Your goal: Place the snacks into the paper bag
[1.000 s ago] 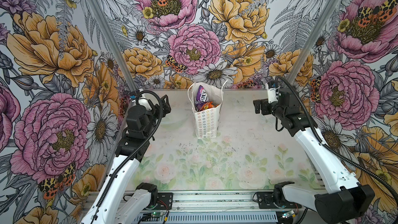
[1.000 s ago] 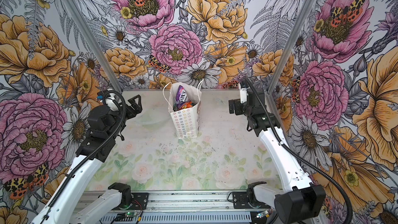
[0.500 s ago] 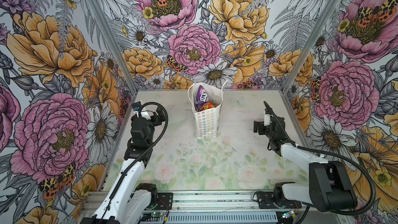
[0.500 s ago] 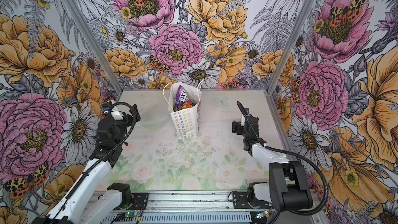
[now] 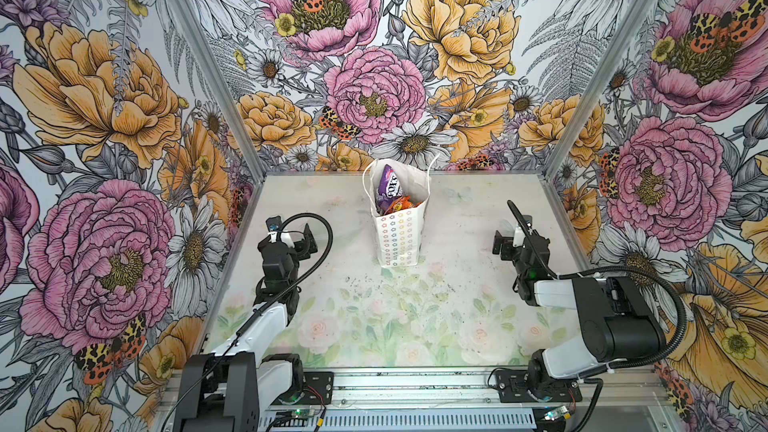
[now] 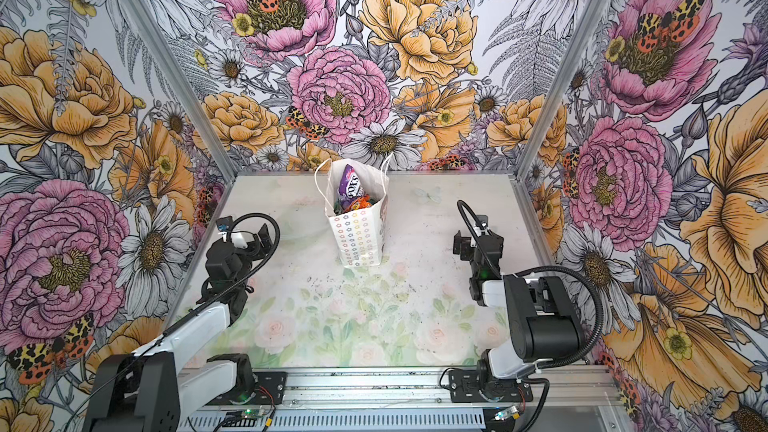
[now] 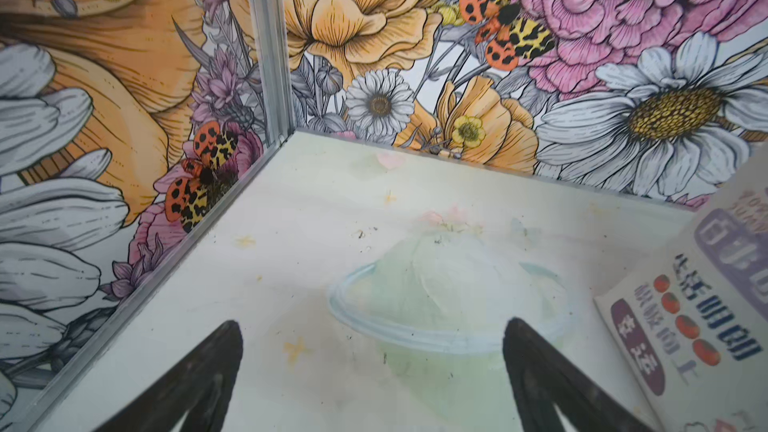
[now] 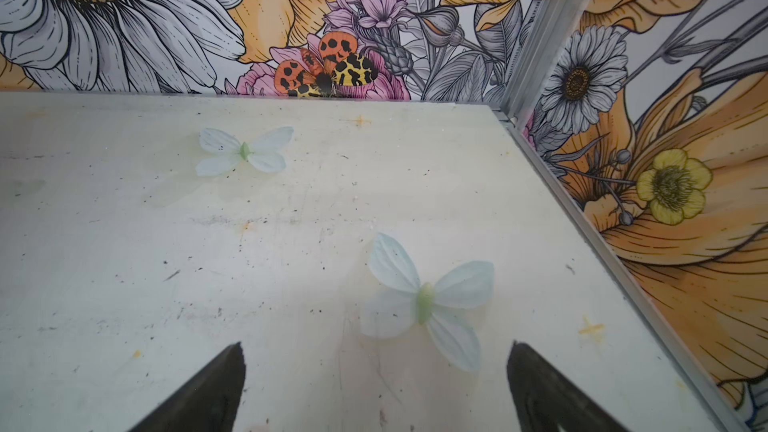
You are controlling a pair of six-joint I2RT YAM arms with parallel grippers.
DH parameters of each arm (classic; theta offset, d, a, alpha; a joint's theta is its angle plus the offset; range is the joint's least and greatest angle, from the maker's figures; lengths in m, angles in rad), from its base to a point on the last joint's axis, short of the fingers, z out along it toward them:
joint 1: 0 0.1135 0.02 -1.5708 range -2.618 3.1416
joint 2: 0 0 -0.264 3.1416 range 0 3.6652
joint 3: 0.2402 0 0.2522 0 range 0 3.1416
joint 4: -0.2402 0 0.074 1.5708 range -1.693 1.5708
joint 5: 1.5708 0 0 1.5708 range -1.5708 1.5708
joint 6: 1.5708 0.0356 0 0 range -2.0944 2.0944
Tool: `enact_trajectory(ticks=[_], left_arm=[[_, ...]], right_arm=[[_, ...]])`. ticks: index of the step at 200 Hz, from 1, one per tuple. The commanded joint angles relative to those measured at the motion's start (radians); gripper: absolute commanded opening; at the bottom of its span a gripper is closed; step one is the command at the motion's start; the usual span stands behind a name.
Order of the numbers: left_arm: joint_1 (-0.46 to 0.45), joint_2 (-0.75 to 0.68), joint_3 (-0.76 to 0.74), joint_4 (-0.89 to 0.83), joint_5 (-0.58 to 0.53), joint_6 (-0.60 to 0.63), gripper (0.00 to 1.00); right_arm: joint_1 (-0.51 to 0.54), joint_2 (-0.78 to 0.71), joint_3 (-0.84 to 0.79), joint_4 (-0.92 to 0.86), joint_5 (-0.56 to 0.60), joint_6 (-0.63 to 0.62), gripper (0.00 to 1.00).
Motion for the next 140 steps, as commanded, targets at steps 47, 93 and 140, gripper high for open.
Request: enact_trajectory(ticks=[47, 93, 140], left_arm=[[0.007, 0.358, -0.106, 0.637, 0.021, 0.020, 0.99], [-0.001, 0.426, -0.060, 0.626, -0.006, 0.022, 0.99], [-0.066, 0.417, 0.033, 0.437, -0.039, 0.094, 0.99]], right_arm=[[-0.002, 0.008, -0.001, 0.095, 0.010, 0.022, 1.00], [-0.003, 0.008, -0.002, 0.094, 0.010, 0.023, 1.00], [-0.002, 0.006, -0.002, 0.095, 0.011, 0.023, 1.00]])
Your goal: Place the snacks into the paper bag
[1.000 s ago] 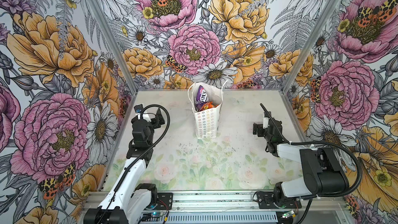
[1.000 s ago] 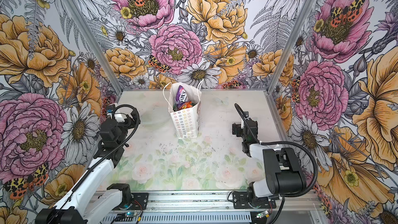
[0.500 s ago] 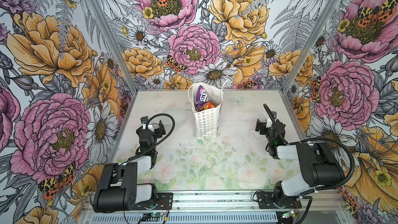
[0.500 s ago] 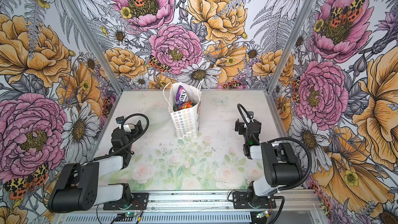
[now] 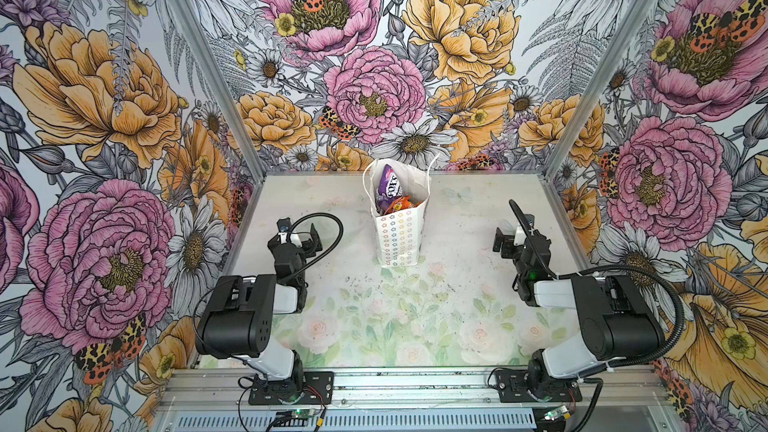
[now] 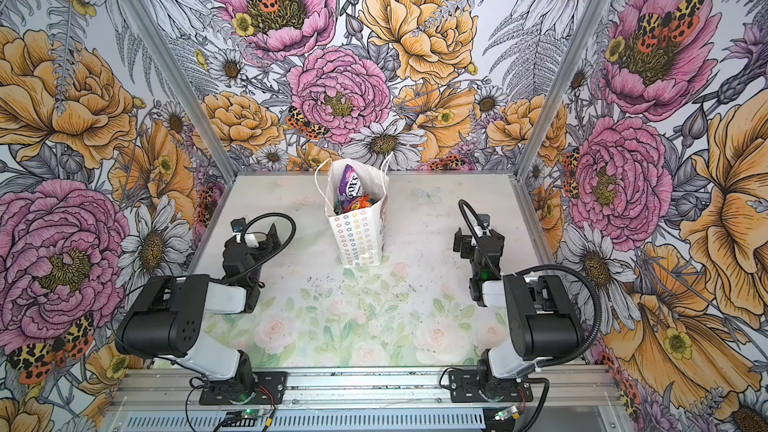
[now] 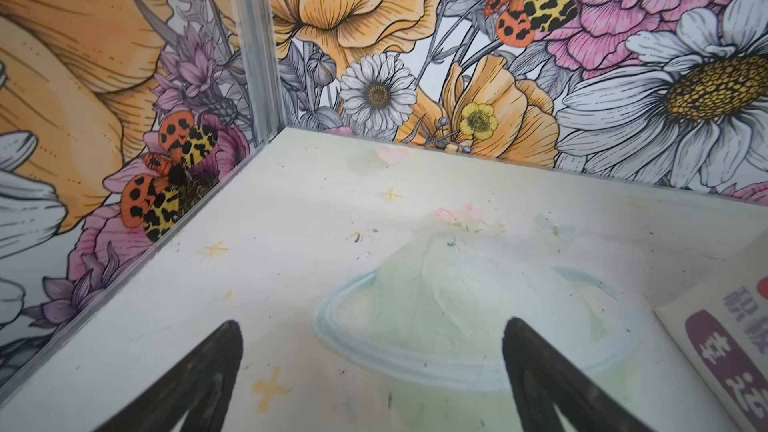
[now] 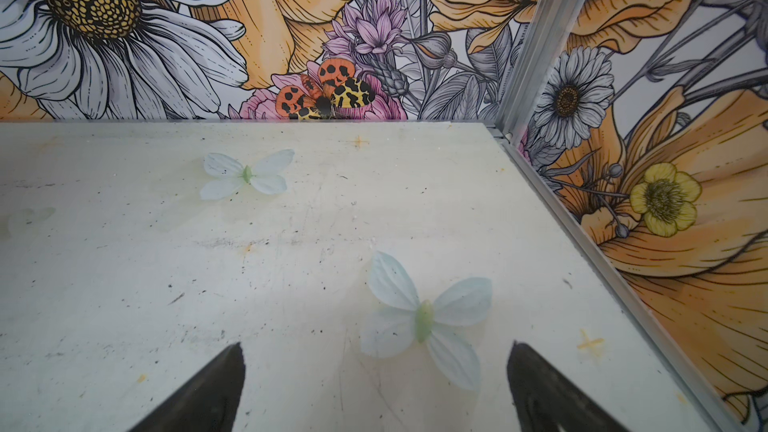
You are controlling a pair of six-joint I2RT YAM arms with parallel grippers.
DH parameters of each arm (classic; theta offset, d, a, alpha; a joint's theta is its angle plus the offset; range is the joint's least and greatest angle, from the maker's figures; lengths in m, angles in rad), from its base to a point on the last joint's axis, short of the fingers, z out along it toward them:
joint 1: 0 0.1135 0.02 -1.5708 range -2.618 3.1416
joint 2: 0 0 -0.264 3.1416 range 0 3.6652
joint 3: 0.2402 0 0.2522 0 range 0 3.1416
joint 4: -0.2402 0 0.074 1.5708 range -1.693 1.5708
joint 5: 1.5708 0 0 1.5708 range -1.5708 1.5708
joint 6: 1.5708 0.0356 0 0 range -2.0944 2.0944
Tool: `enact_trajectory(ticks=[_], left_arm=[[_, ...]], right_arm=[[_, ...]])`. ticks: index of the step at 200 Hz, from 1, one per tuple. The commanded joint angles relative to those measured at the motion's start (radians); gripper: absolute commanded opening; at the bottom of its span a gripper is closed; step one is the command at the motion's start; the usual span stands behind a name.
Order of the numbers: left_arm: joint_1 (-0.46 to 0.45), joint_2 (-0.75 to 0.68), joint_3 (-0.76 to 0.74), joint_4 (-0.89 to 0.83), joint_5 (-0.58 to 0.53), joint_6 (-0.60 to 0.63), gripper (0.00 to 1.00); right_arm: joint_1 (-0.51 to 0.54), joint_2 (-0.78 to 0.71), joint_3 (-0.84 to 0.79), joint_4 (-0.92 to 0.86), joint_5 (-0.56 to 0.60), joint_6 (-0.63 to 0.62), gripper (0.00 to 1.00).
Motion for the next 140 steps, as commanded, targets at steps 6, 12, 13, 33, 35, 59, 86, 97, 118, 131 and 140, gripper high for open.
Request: enact_trajectory(ticks=[6, 12, 13, 33, 35, 59, 86, 97, 118, 131, 140], left_arm=[[-0.029, -0.009, 0.006, -0.042, -0.028, 0.049, 0.99], [-0.028, -0.008, 0.006, -0.041, -0.027, 0.047, 0.99], [-0.028, -0.007, 0.005, -0.039, -0.028, 0.048, 0.99], [-0.027, -0.008, 0.003, -0.036, -0.028, 0.048, 0.99], [-0.028, -0.007, 0.004, -0.035, -0.028, 0.048, 0.99], [-0.035, -0.008, 0.001, -0.029, -0.057, 0.053, 0.99], [-0.025, -0.008, 0.006, -0.044, -0.045, 0.046, 0.99], [-0.025, -0.008, 0.007, -0.045, -0.044, 0.045, 0.99], [-0.018, -0.009, 0.011, -0.053, -0.041, 0.042, 0.99], [-0.014, -0.008, 0.014, -0.057, -0.008, 0.041, 0.99], [-0.013, -0.008, 0.014, -0.059, -0.005, 0.041, 0.99]], right_arm=[[-0.001, 0.002, 0.001, 0.036, 0.010, 0.011, 1.00], [-0.001, 0.002, 0.001, 0.036, 0.010, 0.010, 1.00], [-0.001, 0.003, 0.001, 0.035, 0.010, 0.011, 1.00], [-0.001, 0.003, -0.001, 0.035, 0.011, 0.010, 1.00], [-0.001, 0.002, -0.001, 0.036, 0.010, 0.010, 1.00], [-0.001, 0.002, -0.001, 0.036, 0.010, 0.010, 1.00], [-0.001, 0.002, 0.000, 0.036, 0.010, 0.011, 1.00], [-0.001, 0.003, 0.000, 0.036, 0.010, 0.010, 1.00], [-0.001, 0.003, -0.001, 0.036, 0.011, 0.010, 1.00], [-0.001, 0.002, -0.001, 0.036, 0.011, 0.010, 1.00], [-0.001, 0.003, 0.000, 0.036, 0.010, 0.010, 1.00]])
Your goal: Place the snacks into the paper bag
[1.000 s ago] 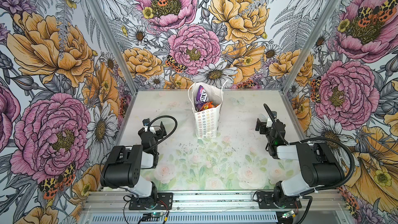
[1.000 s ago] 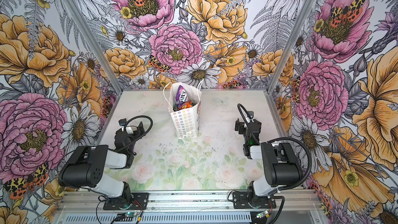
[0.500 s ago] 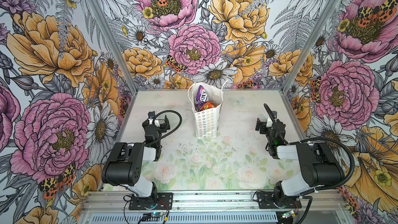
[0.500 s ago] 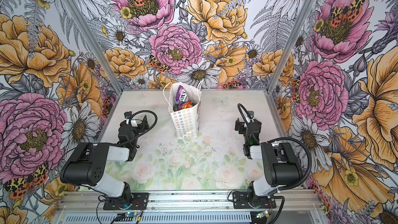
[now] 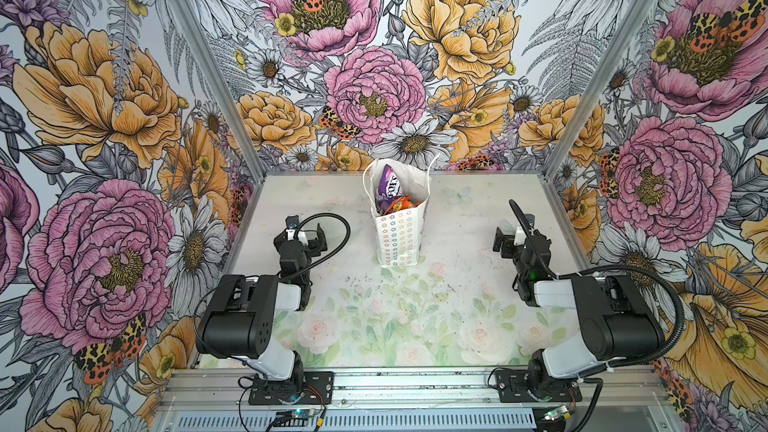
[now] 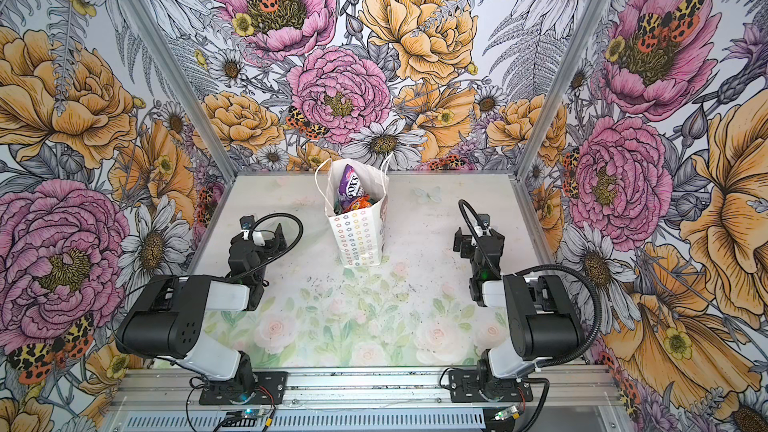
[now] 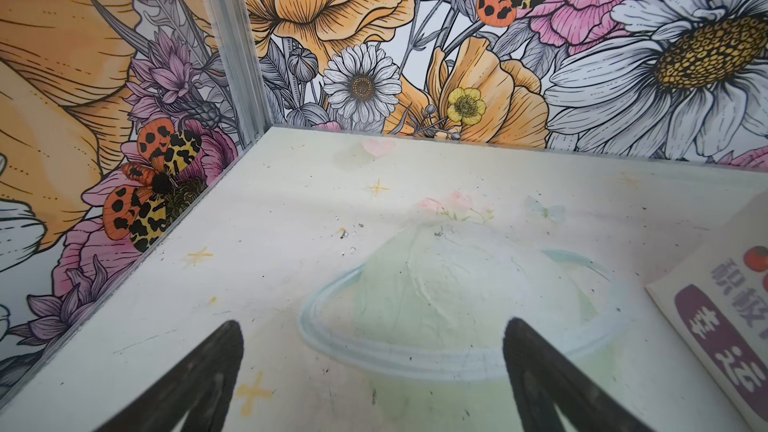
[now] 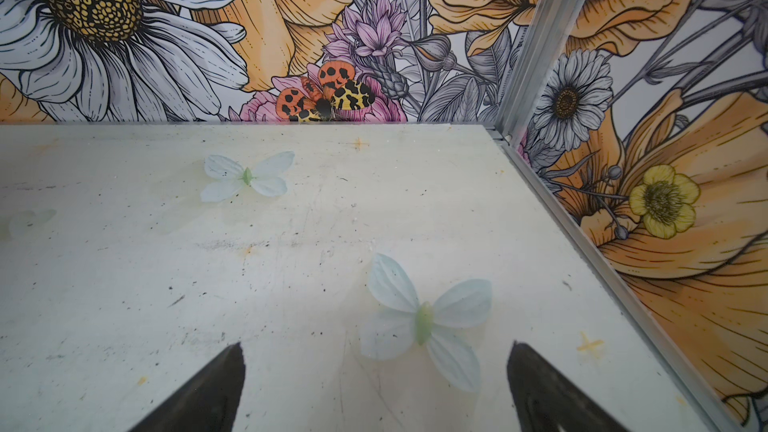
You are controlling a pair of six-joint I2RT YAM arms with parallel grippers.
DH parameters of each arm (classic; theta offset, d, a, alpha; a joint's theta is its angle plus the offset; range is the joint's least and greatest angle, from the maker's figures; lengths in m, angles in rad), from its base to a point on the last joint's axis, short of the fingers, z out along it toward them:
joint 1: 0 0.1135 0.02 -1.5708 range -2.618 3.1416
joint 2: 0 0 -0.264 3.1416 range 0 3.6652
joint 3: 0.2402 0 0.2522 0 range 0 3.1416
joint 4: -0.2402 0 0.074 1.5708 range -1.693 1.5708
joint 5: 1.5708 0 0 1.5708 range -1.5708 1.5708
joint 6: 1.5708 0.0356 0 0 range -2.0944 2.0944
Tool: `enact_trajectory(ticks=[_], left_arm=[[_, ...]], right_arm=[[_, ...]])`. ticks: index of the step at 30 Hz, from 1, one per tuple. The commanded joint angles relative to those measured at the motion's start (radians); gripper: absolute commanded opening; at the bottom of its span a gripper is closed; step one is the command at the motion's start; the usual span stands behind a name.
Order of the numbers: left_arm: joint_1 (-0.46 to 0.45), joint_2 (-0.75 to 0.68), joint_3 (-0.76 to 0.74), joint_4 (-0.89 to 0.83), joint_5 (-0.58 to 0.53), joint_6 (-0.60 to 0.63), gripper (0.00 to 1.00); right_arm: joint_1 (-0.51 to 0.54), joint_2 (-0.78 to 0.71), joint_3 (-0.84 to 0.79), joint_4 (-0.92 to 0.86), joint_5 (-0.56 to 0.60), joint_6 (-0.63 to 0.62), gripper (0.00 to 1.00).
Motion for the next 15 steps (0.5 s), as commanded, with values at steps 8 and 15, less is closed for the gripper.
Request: enact_trajectory(ticks=[8, 15], left_arm=[[0.013, -0.006, 0.008, -0.008, 0.026, 0.005, 0.99], [0.030, -0.007, 0.014, -0.021, 0.057, -0.004, 0.99]], right_arm=[[-0.001, 0.003, -0.001, 0.031, 0.009, 0.010, 1.00], [-0.001, 0.003, 0.000, 0.031, 0.011, 0.010, 1.00]])
